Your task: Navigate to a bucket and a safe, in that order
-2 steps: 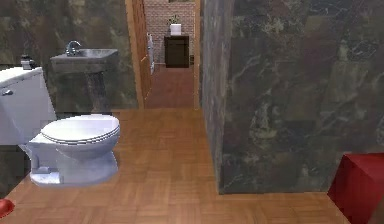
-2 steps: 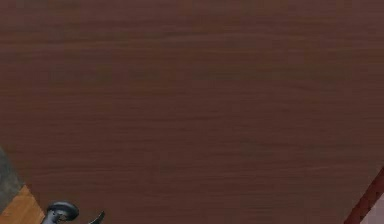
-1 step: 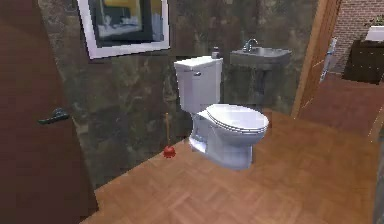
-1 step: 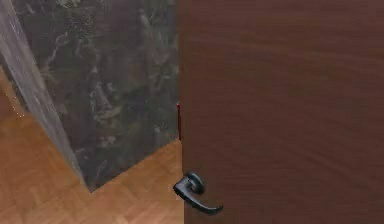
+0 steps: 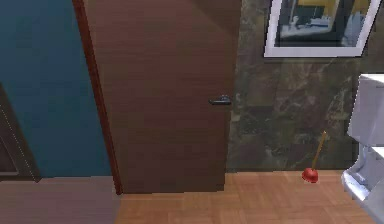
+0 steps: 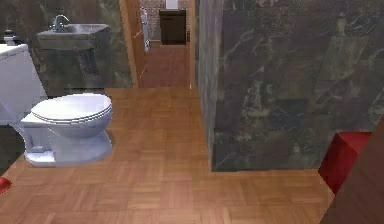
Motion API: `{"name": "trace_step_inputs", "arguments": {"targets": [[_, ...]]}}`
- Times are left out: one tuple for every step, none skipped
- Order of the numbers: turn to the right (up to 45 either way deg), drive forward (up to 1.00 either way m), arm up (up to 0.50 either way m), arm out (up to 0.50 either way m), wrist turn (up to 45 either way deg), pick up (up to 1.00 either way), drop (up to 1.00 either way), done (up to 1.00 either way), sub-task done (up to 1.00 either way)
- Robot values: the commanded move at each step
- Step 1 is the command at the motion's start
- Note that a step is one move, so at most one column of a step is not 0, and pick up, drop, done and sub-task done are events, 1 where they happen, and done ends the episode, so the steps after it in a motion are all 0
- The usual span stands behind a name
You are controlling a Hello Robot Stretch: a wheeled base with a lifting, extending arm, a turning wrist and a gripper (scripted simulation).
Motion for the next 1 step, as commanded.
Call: {"name": "trace_step_inputs", "arguments": {"targets": [[0.0, 0.2, 0.0, 0.0, 0.0, 0.0, 0.0, 0.0, 0.0]]}}
